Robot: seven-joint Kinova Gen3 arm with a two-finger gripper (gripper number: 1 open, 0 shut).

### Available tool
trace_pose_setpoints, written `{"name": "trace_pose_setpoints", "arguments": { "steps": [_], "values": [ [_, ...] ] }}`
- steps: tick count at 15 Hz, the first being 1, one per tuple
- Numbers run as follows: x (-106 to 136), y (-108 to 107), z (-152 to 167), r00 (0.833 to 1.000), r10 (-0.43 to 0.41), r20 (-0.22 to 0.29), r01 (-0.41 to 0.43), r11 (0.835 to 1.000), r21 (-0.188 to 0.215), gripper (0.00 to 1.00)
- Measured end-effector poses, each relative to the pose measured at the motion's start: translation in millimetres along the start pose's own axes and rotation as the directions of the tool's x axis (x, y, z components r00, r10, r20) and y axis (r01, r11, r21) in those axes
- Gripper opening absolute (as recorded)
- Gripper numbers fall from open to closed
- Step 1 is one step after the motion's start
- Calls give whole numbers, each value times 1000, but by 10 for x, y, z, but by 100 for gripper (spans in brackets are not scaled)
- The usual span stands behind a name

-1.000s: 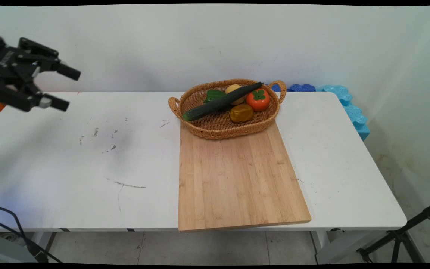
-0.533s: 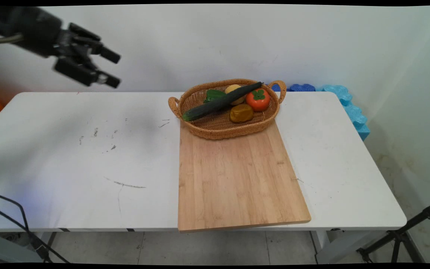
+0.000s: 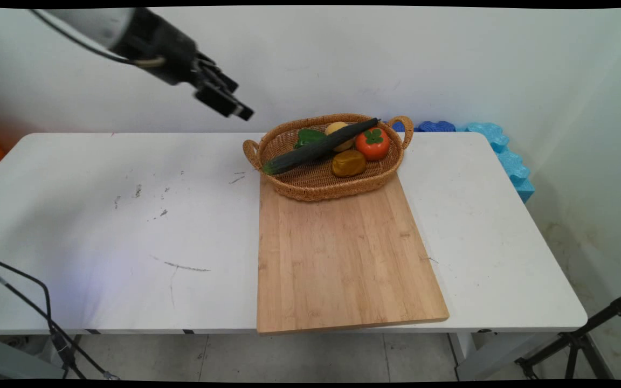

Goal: Pick up the cucumber from the vegetable basket

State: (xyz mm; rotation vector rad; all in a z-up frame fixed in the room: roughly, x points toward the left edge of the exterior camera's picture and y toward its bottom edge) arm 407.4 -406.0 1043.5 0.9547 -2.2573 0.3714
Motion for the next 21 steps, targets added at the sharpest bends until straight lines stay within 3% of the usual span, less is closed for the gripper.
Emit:
{"name": "trace_pose_setpoints", "arguments": {
  "steps": [7,13,21],
  "values": [
    [222,-150,1023,989,-119,91,110,990,93,100],
    [303,-149,1778,970,-188,155,172,978,115,100],
    [314,-143,2255,956,-215,200,192,973,127,100]
  ]
}}
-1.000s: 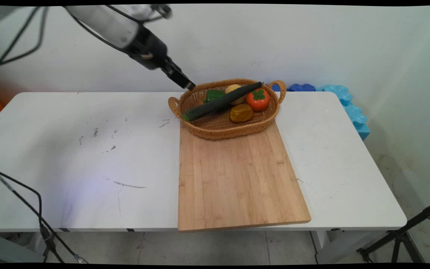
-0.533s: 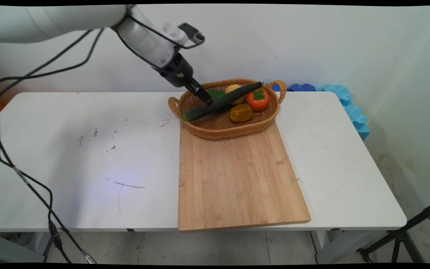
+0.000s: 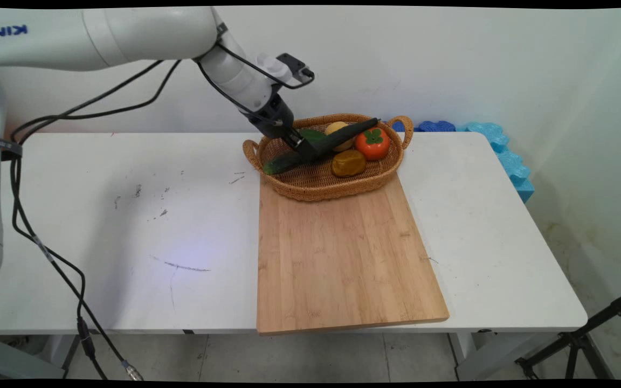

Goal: Pick up the cucumber from the vegetable basket, then place the picked object on the cutting board

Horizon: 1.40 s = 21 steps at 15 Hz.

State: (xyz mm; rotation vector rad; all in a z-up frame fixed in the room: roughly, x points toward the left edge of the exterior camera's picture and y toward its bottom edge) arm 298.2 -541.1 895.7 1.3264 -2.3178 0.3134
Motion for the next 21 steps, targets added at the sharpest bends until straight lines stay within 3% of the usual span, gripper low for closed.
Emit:
{"name": "trace_pose_setpoints", "arguments": {
  "steps": [6,7,16,21],
  "values": [
    [44,46,209,1000,5,22,-5,1000,2,100],
    [58,55,234,1000,7,23,-7,1000,2,0],
    [213,119,252,999,35,5,-35,999,-12,0],
    [339,137,-152,996,85,-38,-85,996,-12,0]
  ]
}}
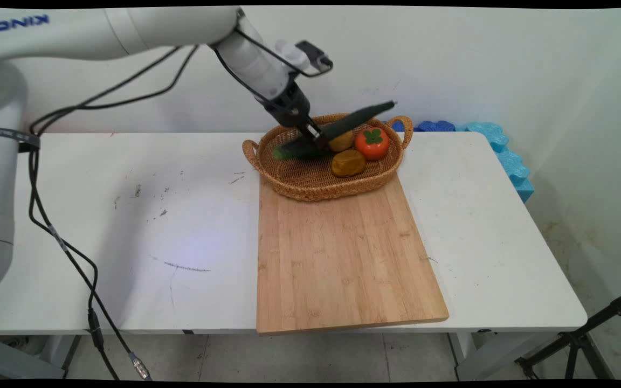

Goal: Place the picked object on the cutting board

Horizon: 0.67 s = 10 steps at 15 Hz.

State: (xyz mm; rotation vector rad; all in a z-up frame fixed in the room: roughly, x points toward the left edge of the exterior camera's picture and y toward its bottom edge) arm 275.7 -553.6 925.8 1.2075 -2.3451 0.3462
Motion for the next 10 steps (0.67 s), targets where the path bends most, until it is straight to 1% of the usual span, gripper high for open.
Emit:
{"name": "trace_pose_setpoints", "arguments": {
  "steps": [3,5,8,10],
  "values": [
    [0,98,-425,998,61,-33,-62,998,-13,0],
    [-36,201,-684,992,113,-52,-115,993,-27,0],
    [-162,362,-998,978,198,-69,-202,979,-43,0],
    [-278,473,-1127,966,248,-75,-253,966,-55,0]
  ]
}}
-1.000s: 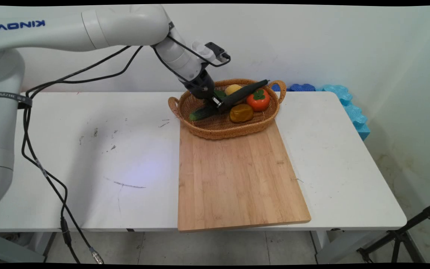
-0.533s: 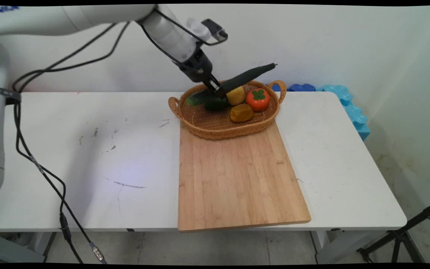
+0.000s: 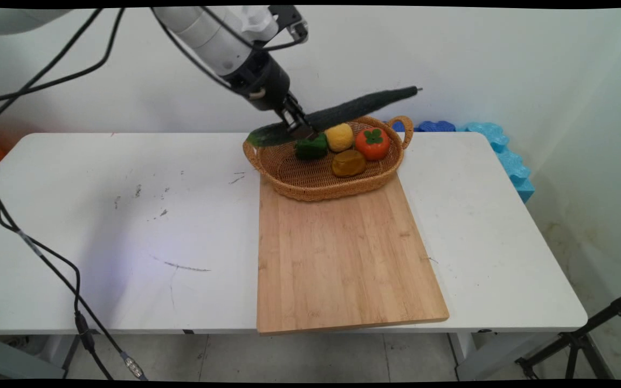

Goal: Place the picked object on the cutting board

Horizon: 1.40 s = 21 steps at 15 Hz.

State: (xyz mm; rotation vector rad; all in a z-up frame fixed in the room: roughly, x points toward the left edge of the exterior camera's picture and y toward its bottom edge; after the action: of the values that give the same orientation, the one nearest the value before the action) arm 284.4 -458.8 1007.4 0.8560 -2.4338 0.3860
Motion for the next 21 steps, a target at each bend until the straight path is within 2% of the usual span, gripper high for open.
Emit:
{"name": "trace_pose_setpoints", "arguments": {
  "steps": [6,13,21],
  "values": [
    [-395,381,-47,993,118,20,-117,993,-31,0],
    [-828,656,328,986,155,57,-152,987,-53,0],
    [-1037,775,832,983,170,69,-165,984,-67,0]
  ]
}}
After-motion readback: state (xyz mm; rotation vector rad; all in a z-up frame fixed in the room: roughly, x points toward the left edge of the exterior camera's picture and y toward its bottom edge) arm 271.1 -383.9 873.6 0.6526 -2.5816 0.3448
